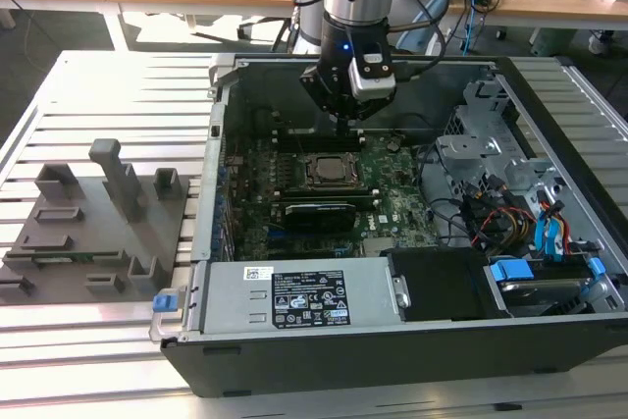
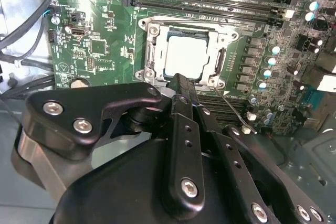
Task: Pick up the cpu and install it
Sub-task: 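Install the first cpu locking lever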
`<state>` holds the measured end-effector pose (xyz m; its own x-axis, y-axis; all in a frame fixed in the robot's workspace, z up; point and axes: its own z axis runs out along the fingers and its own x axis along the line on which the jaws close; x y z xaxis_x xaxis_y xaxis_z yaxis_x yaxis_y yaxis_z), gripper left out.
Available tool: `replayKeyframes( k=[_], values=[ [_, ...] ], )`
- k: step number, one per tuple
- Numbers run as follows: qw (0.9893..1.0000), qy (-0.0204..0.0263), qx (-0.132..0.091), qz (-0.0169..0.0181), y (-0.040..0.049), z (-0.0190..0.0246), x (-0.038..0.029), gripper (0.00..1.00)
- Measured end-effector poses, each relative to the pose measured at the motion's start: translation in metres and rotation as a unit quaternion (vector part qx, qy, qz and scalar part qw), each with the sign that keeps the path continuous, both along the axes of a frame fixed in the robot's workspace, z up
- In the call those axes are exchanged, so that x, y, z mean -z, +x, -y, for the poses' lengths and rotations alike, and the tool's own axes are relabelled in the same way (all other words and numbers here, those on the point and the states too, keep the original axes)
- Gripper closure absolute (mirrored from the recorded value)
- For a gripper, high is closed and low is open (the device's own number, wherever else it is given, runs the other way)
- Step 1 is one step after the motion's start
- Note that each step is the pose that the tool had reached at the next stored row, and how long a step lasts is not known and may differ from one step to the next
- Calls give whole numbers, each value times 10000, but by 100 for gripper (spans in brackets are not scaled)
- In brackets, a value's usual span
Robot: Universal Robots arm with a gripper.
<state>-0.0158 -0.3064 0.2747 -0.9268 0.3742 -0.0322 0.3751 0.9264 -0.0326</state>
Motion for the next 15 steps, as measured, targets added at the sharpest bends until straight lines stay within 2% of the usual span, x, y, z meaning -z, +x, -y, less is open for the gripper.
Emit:
replayKeyframes(
  k=[6,7,15],
  values=[
    [9999,0,-156,0,0,0,0,89],
    [9997,0,-258,0,0,0,0,89],
    [9985,0,-540,0,0,0,0,89]
  ],
)
